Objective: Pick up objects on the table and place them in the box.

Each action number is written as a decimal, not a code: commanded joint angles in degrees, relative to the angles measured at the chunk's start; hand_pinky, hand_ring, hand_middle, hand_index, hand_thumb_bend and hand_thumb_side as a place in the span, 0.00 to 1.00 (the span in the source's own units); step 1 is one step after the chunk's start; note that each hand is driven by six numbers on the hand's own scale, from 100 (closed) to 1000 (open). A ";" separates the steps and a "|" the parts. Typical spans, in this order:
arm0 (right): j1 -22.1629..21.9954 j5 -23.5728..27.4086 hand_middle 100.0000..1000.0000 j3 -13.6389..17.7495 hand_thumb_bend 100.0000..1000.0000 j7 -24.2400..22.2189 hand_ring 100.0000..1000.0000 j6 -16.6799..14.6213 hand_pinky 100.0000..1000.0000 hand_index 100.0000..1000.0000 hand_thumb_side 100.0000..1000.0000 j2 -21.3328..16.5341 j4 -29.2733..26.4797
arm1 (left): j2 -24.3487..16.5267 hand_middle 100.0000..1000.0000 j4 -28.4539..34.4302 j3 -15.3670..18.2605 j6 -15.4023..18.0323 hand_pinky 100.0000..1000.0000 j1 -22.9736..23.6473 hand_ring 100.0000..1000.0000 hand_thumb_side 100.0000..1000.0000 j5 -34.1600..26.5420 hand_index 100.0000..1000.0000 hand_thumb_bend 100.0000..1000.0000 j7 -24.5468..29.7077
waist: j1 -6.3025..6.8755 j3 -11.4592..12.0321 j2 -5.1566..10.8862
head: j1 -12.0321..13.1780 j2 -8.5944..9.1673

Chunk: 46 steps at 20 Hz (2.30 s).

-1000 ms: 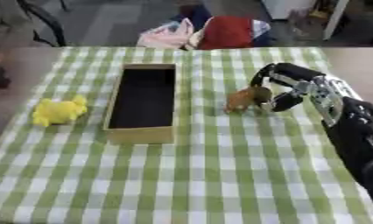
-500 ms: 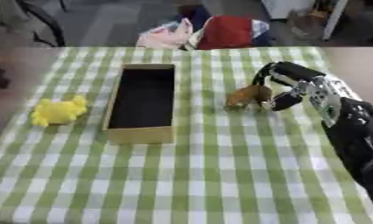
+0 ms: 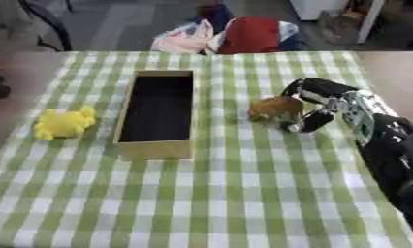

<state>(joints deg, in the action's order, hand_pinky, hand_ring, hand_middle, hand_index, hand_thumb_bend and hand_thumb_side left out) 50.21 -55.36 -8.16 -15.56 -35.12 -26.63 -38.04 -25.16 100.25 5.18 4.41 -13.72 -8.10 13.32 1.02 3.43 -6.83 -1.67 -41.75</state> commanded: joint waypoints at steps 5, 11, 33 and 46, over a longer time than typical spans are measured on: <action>0.94 -0.61 0.45 0.43 0.13 0.08 0.76 -0.19 0.67 0.62 0.07 -0.87 -0.43 | -0.80 0.62 0.54 0.31 0.00 0.74 -0.78 0.65 0.77 -0.24 0.73 0.06 0.05 | 0.02 0.07 0.53 | -0.23 -0.17; 1.09 1.31 0.29 0.72 0.00 4.12 0.70 0.71 0.63 0.49 0.09 -1.16 -1.01 | -0.88 0.62 0.52 0.37 -0.06 0.74 -0.82 0.65 0.77 -0.27 0.73 0.06 -0.03 | -0.12 0.01 0.53 | -0.29 -0.05; 8.87 18.95 0.14 -3.65 0.00 -5.05 0.64 1.78 0.59 0.38 0.10 2.03 -12.00 | -1.60 0.62 0.55 -0.21 0.01 0.74 -1.00 0.66 0.77 -0.47 0.73 0.05 0.56 | -0.91 1.17 1.44 | -2.05 0.72; 12.27 10.45 0.18 -2.55 0.00 -4.96 0.64 2.00 0.59 0.41 0.11 12.47 -4.39 | -0.92 0.62 1.21 -1.50 0.29 0.74 -3.00 0.65 0.76 -1.54 0.73 0.06 1.90 | -0.40 7.56 1.05 | -5.83 2.12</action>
<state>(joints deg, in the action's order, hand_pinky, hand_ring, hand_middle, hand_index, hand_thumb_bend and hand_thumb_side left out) 61.05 -43.44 -11.30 -20.93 -32.88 -14.38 -42.50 -25.17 100.32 3.61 4.62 -15.73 -9.29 14.95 0.36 11.04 -6.44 -7.07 -40.40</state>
